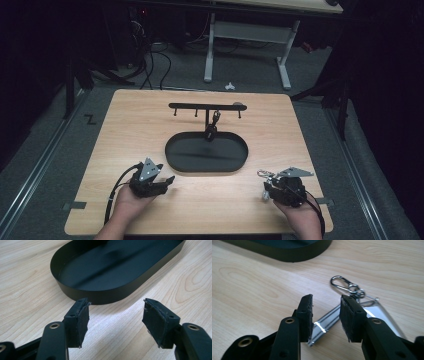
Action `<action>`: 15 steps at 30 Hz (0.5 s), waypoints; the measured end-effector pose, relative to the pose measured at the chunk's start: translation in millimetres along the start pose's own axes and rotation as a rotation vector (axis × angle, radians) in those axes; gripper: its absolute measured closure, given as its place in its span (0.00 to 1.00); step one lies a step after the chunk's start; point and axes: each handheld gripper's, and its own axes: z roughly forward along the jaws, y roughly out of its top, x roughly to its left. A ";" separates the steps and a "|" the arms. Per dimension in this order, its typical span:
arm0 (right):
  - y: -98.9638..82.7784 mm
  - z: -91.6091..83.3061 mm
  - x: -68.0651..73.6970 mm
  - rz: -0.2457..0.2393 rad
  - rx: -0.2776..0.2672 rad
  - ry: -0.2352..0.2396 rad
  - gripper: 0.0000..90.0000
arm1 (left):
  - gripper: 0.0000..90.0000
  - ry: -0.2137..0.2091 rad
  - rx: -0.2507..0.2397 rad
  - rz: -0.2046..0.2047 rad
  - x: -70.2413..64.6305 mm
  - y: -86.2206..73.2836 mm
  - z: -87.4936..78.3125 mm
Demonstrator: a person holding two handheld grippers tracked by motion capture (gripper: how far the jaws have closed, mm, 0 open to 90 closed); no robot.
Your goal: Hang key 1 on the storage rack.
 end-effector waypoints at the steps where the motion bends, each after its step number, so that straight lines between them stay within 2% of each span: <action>1: 0.0 -1.1 -2.2 0.006 -0.003 -0.009 0.71 | 0.42 0.001 0.000 0.000 0.4 -0.1 0.1; 5: -1.4 -1.6 -7.5 0.025 -0.002 -0.020 0.71 | 0.42 -0.001 0.002 0.000 1.0 -0.4 0.3; 7: -2.5 0.4 -8.3 0.040 -0.001 -0.006 0.72 | 0.42 -0.004 0.003 0.002 0.8 -0.5 0.5; 12: -4.1 16.3 2.2 0.016 0.026 0.013 0.71 | 0.42 -0.006 0.006 0.006 0.1 -0.4 0.8; 15: -5.5 25.4 6.4 -0.021 0.065 -0.008 0.72 | 0.42 -0.005 0.009 0.010 -0.4 -0.5 0.9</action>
